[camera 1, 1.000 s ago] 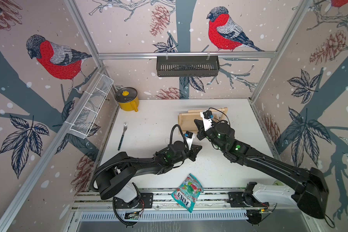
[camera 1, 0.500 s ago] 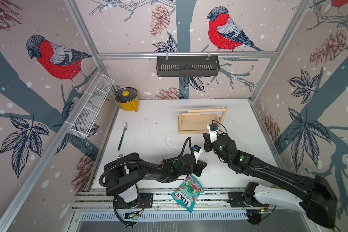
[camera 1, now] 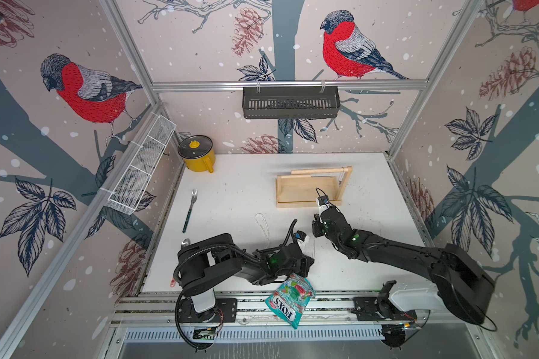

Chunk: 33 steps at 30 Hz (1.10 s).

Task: Take the necklace off the jewelry display stand
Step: Place the necklace at the center of the board.

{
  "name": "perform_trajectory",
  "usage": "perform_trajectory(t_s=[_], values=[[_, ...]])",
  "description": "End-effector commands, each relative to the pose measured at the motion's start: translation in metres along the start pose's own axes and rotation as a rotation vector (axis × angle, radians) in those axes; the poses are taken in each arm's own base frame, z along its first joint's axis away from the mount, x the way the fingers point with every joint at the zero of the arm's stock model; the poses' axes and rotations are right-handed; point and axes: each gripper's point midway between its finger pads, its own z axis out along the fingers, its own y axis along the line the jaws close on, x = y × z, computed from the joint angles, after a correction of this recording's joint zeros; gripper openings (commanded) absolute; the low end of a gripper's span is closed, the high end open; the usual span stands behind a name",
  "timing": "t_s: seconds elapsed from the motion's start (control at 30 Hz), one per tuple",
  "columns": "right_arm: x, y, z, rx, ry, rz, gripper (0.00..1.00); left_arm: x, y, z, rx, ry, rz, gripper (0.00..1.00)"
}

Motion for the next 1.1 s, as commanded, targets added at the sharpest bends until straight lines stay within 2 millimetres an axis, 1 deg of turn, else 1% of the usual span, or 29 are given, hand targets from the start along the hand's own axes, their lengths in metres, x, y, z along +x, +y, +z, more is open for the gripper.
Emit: perform_trajectory(t_s=[0.0,0.17,0.27,0.37,0.5,0.73,0.87,1.0,1.07], values=[[-0.01,0.006,0.012,-0.053,-0.039,0.051,0.02,-0.005,0.004,0.005,-0.029,-0.025,-0.03,0.0],[0.0,0.0,0.034,-0.071,0.012,0.066,0.02,-0.004,0.014,0.011,-0.074,-0.014,-0.046,0.0],[0.004,0.001,0.045,-0.083,0.032,0.062,0.02,-0.004,0.02,0.012,-0.095,-0.012,-0.066,0.0],[0.007,0.003,0.055,-0.085,0.053,0.052,0.04,-0.006,0.025,0.013,-0.119,-0.011,-0.088,0.03],[0.013,0.005,0.067,-0.083,0.076,0.04,0.07,-0.006,0.034,0.016,-0.158,0.005,-0.119,0.07],[0.022,-0.002,0.079,-0.059,0.103,0.036,0.13,0.002,0.043,0.021,-0.182,0.033,-0.161,0.12],[0.028,-0.004,0.084,-0.051,0.12,0.032,0.19,0.004,0.049,0.019,-0.207,0.032,-0.18,0.15],[0.031,-0.007,0.09,-0.038,0.128,0.031,0.23,0.005,0.053,0.017,-0.232,0.036,-0.188,0.23],[0.03,-0.008,0.091,-0.033,0.128,0.03,0.26,0.007,0.055,0.017,-0.243,0.04,-0.192,0.28]])
